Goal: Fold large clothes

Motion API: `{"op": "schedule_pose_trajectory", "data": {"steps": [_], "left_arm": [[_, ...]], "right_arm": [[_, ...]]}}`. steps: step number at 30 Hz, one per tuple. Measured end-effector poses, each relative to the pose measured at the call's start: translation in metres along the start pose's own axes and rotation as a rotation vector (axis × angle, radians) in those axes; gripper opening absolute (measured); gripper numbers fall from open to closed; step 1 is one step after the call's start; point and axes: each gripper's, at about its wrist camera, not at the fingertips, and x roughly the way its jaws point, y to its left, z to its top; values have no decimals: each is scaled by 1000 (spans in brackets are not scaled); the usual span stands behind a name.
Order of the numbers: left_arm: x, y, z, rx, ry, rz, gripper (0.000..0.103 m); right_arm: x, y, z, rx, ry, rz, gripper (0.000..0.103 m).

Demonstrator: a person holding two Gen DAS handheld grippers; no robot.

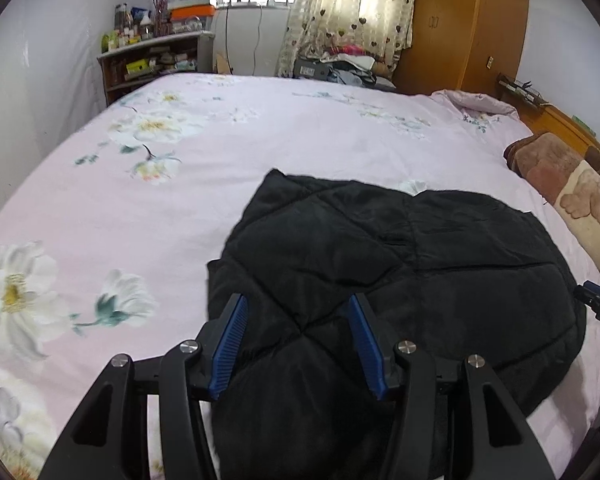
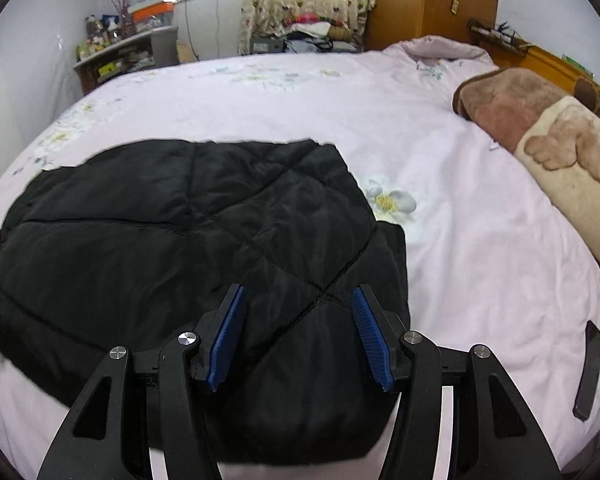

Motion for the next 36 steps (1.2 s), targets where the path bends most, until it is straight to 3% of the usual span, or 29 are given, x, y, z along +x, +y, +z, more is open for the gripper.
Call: {"op": "schedule_pose_trajectory", "data": {"steps": [9,16,23,27,31,36], "left_arm": [[-26,18,-11,-86,11,68,55],[-12,22,-9,-87,42,96,55],[15,28,-8,-86,82,84,55],[40,37,-8,-118,118,36,57],[57,49,-13,-174,130,-17,75],[75,64,-20,-252,159,-111,84]], "right_arm": [[-23,-4,-17,21,-7,14,60],[-19,-11,-16,31,-4,14,61],[3,-25,-16,66,52,8,61],[21,-39,-17,96,88,15,76],[38,-53,-19,149,117,77,78],[57,-71,-23,226,153,158,90]]}}
